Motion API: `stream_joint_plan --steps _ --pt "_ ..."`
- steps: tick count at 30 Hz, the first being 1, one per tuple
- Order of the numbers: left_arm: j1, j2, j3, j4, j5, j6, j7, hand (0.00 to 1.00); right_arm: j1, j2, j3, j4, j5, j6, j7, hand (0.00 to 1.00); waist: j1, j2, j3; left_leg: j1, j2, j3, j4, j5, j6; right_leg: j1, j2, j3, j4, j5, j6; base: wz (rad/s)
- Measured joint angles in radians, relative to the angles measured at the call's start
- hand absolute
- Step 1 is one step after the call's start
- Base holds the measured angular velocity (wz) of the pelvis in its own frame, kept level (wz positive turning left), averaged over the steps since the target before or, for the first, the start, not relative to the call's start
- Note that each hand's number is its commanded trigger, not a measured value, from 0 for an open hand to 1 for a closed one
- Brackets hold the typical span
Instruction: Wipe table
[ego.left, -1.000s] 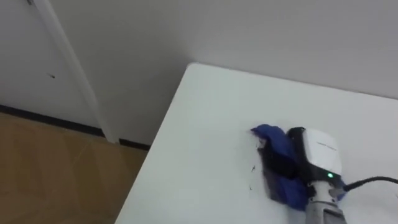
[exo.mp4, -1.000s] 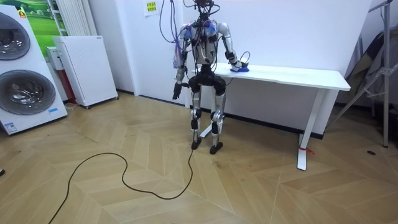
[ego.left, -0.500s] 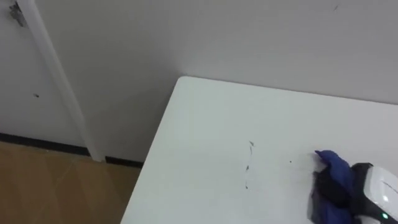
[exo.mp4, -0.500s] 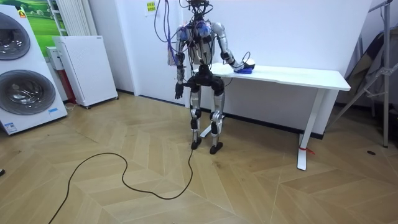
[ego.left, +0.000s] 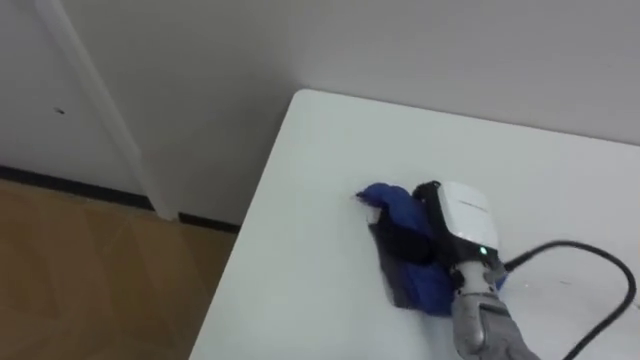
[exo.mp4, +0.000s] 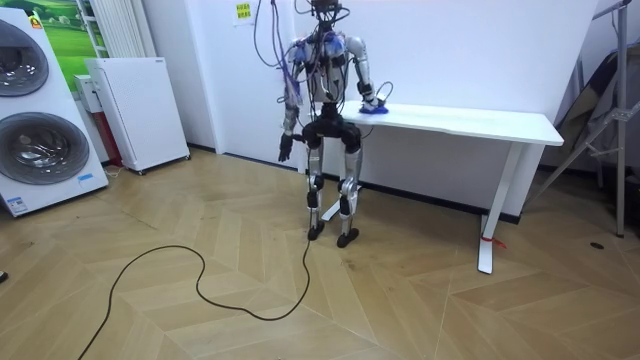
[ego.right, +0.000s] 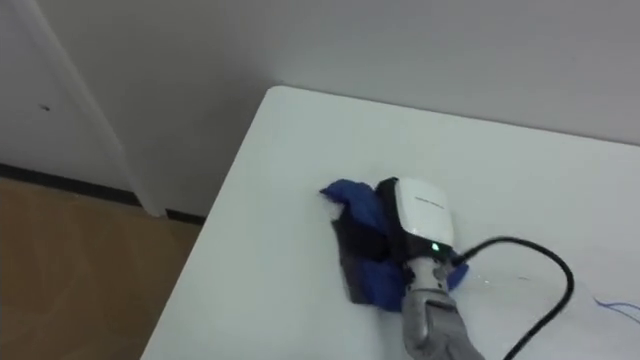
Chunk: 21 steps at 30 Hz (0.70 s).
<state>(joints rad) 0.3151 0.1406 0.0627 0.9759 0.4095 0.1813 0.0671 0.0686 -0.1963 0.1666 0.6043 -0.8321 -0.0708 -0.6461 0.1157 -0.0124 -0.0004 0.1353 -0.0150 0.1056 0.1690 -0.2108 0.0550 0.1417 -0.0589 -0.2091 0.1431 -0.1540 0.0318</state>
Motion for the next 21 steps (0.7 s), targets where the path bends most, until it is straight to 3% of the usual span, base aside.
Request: stream_joint_plan --steps 1,2,5,8,9,10,11,12,13,14,15,16,17,20,21 --pt "0.003 0.008 0.014 0.000 0.009 0.000 0.003 0.00 0.044 -0.021 -0.040 0.012 0.008 -0.006 -0.039 1.00 -0.001 0.009 -0.0101 0.007 -0.002 0.003 0.002 -0.005 0.007 0.004 -0.009 -0.012 0.023 -0.009 0.005 -0.04" --pt "0.014 0.018 0.013 0.000 0.009 0.001 0.004 0.00 0.078 -0.037 -0.075 0.025 0.024 -0.005 -0.064 1.00 -0.003 0.014 -0.0144 0.017 -0.005 0.010 0.012 -0.016 0.014 0.005 -0.017 -0.017 0.050 -0.020 0.009 -0.14" --pt "0.019 0.022 0.013 0.006 0.010 0.000 0.004 0.00 0.085 -0.060 -0.119 0.079 0.056 -0.001 -0.095 1.00 0.000 0.022 -0.0183 0.016 0.002 0.035 0.078 -0.054 0.026 -0.002 -0.040 -0.047 0.111 -0.033 0.016 -0.28" --pt "-0.019 0.029 -0.010 0.025 -0.009 -0.010 0.005 0.00 0.028 -0.042 -0.102 0.118 0.088 0.042 -0.091 1.00 0.012 0.033 -0.0194 -0.005 0.021 0.065 0.129 -0.074 0.035 -0.042 -0.051 -0.073 0.182 -0.032 0.017 -0.33" --pt "-0.045 0.031 -0.022 0.026 -0.015 -0.017 0.006 0.00 -0.003 -0.017 -0.095 0.120 0.094 0.082 -0.075 1.00 0.040 0.036 -0.0163 -0.018 0.033 0.087 0.145 -0.078 0.035 -0.079 -0.081 -0.097 0.255 -0.032 0.017 -0.46" --pt "-0.074 0.034 -0.041 0.032 -0.027 -0.028 0.008 0.00 -0.030 0.003 -0.079 0.116 0.096 0.115 -0.054 1.00 0.065 0.038 -0.0146 -0.036 0.046 0.102 0.167 -0.085 0.033 -0.118 -0.123 -0.098 0.331 -0.039 0.021 -0.50" --pt "-0.092 0.036 -0.049 0.046 -0.027 -0.038 0.008 0.00 -0.044 0.012 -0.064 0.109 0.096 0.135 -0.041 1.00 0.085 0.041 -0.0134 -0.044 0.058 0.114 0.179 -0.089 0.029 -0.132 -0.144 -0.094 0.364 -0.044 0.025 -0.61" --pt "-0.134 0.041 -0.050 0.082 -0.027 -0.058 0.008 0.00 -0.079 0.034 -0.012 0.076 0.092 0.173 0.003 1.00 0.138 0.041 -0.0107 -0.064 0.083 0.137 0.204 -0.098 0.016 -0.162 -0.188 -0.094 0.411 -0.054 0.034 -0.75" --pt "-0.171 0.051 -0.051 0.107 -0.028 -0.067 0.009 0.00 -0.142 0.059 0.058 0.072 0.075 0.182 0.040 1.00 0.174 0.036 -0.0015 -0.097 0.109 0.136 0.238 -0.110 -0.001 -0.182 -0.221 -0.094 0.410 -0.059 0.041 -0.79" --pt "-0.202 0.060 -0.065 0.120 -0.037 -0.071 0.009 0.00 -0.217 0.099 0.109 0.072 0.063 0.181 0.072 1.00 0.200 0.029 0.0123 -0.136 0.122 0.113 0.266 -0.115 -0.010 -0.196 -0.250 -0.088 0.398 -0.058 0.048 -0.43" --pt "-0.218 0.064 -0.074 0.128 -0.044 -0.074 0.009 0.00 -0.252 0.118 0.132 0.072 0.051 0.177 0.085 1.00 0.209 0.030 0.0202 -0.155 0.125 0.087 0.281 -0.117 -0.014 -0.198 -0.259 -0.083 0.382 -0.055 0.052 -0.05" --pt "-0.253 0.067 -0.098 0.144 -0.046 -0.080 0.005 0.00 -0.305 0.136 0.164 0.073 0.032 0.155 0.105 1.00 0.224 0.022 0.0269 -0.201 0.126 0.034 0.300 -0.115 -0.023 -0.199 -0.271 -0.067 0.331 -0.047 0.066 0.51" --pt "-0.272 0.070 -0.118 0.143 -0.047 -0.080 -0.002 0.00 -0.345 0.138 0.178 0.069 0.028 0.126 0.122 1.00 0.225 0.016 0.0268 -0.252 0.126 -0.024 0.318 -0.109 -0.038 -0.190 -0.281 -0.067 0.267 -0.034 0.085 0.72" --pt "-0.262 0.075 -0.138 0.121 -0.046 -0.071 -0.011 0.00 -0.359 0.129 0.145 0.103 0.054 0.091 0.128 1.00 0.212 -0.001 0.0236 -0.298 0.138 -0.117 0.325 -0.093 -0.086 -0.180 -0.308 -0.087 0.175 0.020 0.086 1.00" --pt "-0.256 0.077 -0.138 0.119 -0.044 -0.066 -0.012 0.00 -0.350 0.128 0.134 0.101 0.055 0.079 0.127 1.00 0.206 -0.004 0.0221 -0.296 0.146 -0.124 0.325 -0.092 -0.102 -0.178 -0.306 -0.096 0.160 0.030 0.085 0.82"
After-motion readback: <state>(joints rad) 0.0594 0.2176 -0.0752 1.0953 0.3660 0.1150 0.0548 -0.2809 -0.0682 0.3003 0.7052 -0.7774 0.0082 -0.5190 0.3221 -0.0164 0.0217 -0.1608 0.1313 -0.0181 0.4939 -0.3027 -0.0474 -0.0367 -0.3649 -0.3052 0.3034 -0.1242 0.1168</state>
